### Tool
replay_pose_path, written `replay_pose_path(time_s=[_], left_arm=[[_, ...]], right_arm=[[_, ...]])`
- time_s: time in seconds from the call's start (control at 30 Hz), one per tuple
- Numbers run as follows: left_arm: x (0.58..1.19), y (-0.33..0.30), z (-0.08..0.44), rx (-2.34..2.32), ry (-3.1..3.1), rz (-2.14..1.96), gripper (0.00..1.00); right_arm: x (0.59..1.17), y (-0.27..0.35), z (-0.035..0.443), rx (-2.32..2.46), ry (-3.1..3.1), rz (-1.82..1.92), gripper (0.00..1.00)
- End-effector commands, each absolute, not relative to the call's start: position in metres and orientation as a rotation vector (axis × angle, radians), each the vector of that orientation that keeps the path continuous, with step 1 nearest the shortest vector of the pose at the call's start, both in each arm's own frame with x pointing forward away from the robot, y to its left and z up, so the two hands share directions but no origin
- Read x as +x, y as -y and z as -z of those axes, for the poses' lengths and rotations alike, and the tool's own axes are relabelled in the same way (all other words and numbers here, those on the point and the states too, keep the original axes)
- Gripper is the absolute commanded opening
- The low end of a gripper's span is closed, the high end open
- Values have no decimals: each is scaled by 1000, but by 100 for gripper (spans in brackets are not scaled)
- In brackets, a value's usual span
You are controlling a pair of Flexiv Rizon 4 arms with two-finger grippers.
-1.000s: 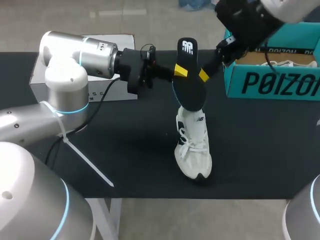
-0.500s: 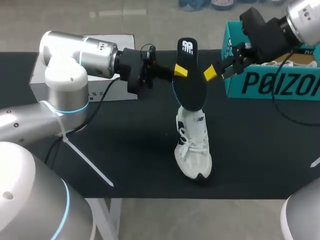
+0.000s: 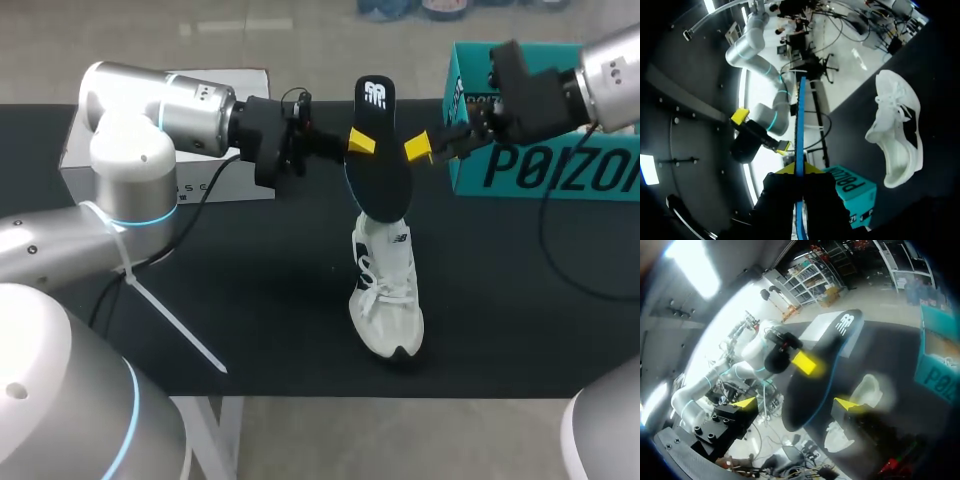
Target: Take the shoe out of the shoebox, open the shoe tongue, remove and reinsert the insole, then place the shoe into the shoebox
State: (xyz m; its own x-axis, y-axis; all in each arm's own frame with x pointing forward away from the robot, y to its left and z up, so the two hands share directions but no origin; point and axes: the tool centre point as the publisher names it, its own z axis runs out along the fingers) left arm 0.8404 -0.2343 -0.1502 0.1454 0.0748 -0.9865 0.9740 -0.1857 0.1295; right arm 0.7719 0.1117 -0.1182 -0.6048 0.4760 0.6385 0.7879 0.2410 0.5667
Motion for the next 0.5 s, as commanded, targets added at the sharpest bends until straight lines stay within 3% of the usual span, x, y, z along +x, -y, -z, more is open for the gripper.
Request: replay_pose_path(time_s=[0.03, 0.5], left_arm=[[840, 235, 151, 1467, -1075, 1189, 0], [840, 235, 151, 1467, -1075, 1189, 0]], right_arm=[[787, -117, 124, -1141, 2180, 1291, 100], [823, -123, 141, -1150, 2133, 1315, 100]])
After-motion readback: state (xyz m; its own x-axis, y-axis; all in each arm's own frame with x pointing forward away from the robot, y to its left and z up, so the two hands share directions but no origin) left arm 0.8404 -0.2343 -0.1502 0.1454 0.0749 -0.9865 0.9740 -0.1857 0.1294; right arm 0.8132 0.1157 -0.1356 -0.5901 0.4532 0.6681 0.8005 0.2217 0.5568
